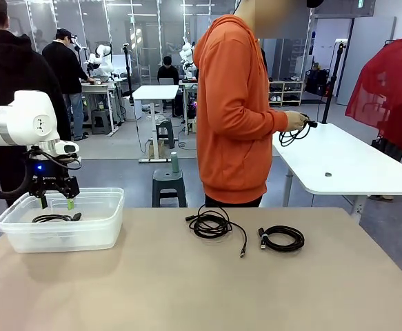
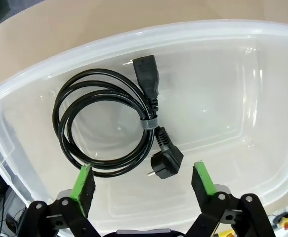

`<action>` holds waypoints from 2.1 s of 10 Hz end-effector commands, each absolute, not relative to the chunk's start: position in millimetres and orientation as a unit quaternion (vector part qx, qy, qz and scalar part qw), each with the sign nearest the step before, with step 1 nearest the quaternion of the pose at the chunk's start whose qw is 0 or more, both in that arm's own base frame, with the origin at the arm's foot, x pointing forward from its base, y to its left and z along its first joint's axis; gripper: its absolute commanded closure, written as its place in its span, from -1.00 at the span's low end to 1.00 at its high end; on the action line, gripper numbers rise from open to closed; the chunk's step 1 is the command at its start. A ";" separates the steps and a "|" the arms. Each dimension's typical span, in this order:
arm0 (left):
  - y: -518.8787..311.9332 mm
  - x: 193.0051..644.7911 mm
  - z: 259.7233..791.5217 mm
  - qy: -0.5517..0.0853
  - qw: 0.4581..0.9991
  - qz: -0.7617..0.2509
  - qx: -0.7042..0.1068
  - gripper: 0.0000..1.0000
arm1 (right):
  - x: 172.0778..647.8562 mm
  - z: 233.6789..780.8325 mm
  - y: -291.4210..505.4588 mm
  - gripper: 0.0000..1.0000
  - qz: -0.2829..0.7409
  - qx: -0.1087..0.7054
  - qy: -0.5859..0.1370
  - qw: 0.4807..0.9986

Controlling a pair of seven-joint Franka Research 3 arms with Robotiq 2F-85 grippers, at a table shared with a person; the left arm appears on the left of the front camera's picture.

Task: Organize and store the cables.
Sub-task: Place the Power Cable into the Organizing box.

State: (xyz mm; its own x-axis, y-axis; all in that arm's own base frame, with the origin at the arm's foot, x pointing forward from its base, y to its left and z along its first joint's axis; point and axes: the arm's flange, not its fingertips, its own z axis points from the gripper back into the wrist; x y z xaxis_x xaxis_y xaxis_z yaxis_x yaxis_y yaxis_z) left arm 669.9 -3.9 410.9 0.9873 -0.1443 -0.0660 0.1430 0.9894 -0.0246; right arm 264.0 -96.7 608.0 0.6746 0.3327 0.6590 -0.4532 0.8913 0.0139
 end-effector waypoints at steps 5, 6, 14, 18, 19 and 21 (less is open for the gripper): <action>-3.1 670.5 405.6 0.038 0.997 -0.071 -0.010 -1.00 | 264.5 608.9 -96.1 -1.00 0.216 0.087 -0.341 0.911; -3.1 670.5 405.6 0.038 0.997 -0.071 -0.010 -1.00 | 264.5 608.9 -96.1 -1.00 0.216 0.087 -0.341 0.911; -3.1 670.5 405.6 0.038 0.997 -0.071 -0.010 -1.00 | 264.5 608.9 -96.1 -1.00 0.216 0.087 -0.341 0.911; -3.1 670.5 405.6 0.038 0.997 -0.071 -0.010 -1.00 | 264.5 608.9 -96.1 -1.00 0.216 0.087 -0.341 0.911; -4.1 670.3 406.1 0.037 0.997 -0.072 -0.010 -1.00 | 264.5 608.9 -96.1 -1.00 0.216 0.087 -0.341 0.911; -9.2 640.0 437.0 -0.005 0.977 -0.210 -0.014 -1.00 | 264.5 608.9 -96.1 -1.00 0.216 0.087 -0.341 0.911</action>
State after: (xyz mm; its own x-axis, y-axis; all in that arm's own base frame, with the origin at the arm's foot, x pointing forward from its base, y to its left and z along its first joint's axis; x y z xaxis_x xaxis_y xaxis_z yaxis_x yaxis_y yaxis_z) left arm 665.6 -15.3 425.1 0.9556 -0.2928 -0.0330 0.2921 0.9561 -0.0254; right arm 264.0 -96.7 608.0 0.6746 0.3327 0.6590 -0.4532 0.8913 0.0139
